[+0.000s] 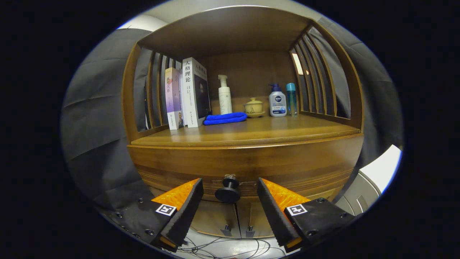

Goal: Pull open the drawer, take out the items inside it, and place them on the countertop above the cabinet.

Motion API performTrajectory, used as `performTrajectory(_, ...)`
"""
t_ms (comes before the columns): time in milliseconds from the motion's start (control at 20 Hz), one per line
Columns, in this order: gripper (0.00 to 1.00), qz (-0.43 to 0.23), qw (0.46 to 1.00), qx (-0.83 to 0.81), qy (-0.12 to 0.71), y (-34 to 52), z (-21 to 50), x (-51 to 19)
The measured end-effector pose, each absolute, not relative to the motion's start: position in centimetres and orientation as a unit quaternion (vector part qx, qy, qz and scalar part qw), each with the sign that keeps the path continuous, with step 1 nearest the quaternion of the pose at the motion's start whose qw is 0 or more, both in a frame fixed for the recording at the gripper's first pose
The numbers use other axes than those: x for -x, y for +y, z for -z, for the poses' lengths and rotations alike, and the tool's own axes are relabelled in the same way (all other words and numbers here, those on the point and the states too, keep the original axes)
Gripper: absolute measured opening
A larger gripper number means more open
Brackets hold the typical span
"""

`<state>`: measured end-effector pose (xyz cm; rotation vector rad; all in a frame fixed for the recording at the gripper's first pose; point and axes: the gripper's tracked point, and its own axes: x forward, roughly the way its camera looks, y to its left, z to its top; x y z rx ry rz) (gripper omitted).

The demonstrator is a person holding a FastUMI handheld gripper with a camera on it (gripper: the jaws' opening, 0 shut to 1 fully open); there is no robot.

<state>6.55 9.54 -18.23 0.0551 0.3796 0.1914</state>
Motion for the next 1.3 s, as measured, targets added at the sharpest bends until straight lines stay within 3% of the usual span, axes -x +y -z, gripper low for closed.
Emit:
performTrajectory(200, 0.94, -0.096, 0.974, -0.028, 0.204, 10.2, 19.8, -7.4)
performTrajectory(450, 0.52, -0.088, 0.969, -0.031, 0.227, 10.1, 21.3, -7.9)
performTrajectory(500, 0.52, -0.089, 0.97, -0.034, 0.223, 10.3, 21.2, -7.8)
performTrajectory(650, 0.36, -0.089, 0.971, -0.019, 0.223, 9.9, 20.9, -7.5)
performTrajectory(700, 0.26, -0.087, 0.972, -0.012, 0.219, 10.0, 21.0, -7.6)
performTrajectory(1300, 0.25, -0.098, 0.974, 0.003, 0.205, 9.3, 20.4, -3.3)
